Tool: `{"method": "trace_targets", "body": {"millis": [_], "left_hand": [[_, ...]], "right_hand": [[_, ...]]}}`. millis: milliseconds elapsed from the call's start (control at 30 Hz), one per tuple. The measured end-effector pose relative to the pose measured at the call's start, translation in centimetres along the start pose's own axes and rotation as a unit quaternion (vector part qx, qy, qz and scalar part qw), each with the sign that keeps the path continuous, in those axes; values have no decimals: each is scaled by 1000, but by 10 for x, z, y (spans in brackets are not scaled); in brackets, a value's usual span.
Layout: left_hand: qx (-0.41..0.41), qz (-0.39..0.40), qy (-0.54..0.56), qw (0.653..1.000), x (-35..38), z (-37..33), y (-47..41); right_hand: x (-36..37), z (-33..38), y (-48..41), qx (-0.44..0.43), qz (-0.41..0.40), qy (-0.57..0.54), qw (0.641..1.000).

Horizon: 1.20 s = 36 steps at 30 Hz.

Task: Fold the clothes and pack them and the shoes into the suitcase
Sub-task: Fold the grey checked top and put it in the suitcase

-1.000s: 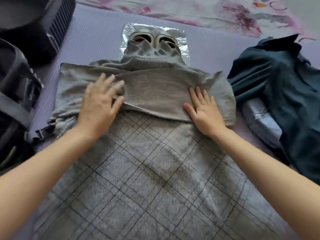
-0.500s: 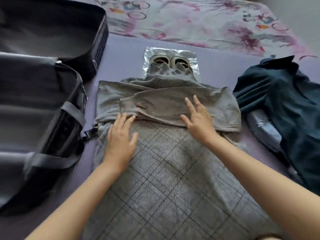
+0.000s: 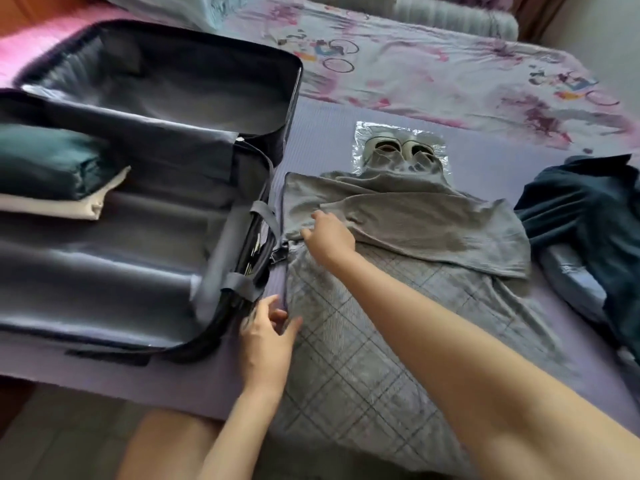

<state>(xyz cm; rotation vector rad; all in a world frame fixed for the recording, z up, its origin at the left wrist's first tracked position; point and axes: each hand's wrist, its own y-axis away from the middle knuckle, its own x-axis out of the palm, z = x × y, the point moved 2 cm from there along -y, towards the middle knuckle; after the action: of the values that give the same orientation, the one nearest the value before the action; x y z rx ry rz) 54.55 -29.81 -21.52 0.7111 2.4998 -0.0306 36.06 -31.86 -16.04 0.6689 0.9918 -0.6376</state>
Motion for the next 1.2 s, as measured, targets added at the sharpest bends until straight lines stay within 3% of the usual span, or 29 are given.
{"method": "trace_targets", "body": {"millis": [167, 433, 633, 733, 833, 933, 1067, 1200], "left_hand": [[-52, 30, -91, 994, 4, 1, -12], [-51, 38, -34, 997, 4, 8, -13], [-49, 53, 19, 997, 0, 7, -11], [-66, 56, 55, 995, -4, 5, -12], [-43, 80, 40, 995, -6, -12, -6], [36, 127, 33, 991, 4, -48, 13], [139, 206, 12, 969, 46, -87, 39], [173, 262, -50, 948, 91, -92, 51]], "right_hand": [[13, 26, -17, 14, -20, 85, 996], [23, 25, -58, 65, -33, 128, 989], [17, 29, -62, 27, -51, 55, 997], [1, 9, -65, 65, -60, -80, 993], [-25, -29, -64, 75, -64, -256, 962], [-65, -67, -46, 61, -98, -350, 930], [-101, -127, -20, 51, -160, -384, 908], [-90, -192, -14, 133, -208, -355, 902]]}}
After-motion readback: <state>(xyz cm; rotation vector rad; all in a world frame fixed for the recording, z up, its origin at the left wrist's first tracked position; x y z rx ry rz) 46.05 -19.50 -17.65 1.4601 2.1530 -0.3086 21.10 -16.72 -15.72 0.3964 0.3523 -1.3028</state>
